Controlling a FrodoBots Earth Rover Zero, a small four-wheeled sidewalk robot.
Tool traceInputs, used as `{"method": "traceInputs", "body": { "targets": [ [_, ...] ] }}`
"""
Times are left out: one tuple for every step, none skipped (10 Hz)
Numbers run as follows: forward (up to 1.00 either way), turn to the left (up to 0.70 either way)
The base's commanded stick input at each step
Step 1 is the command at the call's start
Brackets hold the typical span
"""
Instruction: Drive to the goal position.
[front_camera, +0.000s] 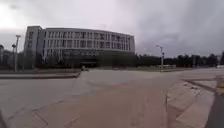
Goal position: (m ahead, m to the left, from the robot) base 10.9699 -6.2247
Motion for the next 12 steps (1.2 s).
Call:
{"method": "traceInputs", "body": {
  "targets": [
    [0.70,0.00],
    [0.70,0.00],
    [0.70,0.00],
    [0.70,0.00],
    [0.70,0.00],
    [0.70,0.00],
    [0.70,0.00],
    [0.70,0.00],
    [0.70,0.00],
    [0.70,0.00],
    [0.70,0.00],
    [0.70,0.00]
  ]
}}
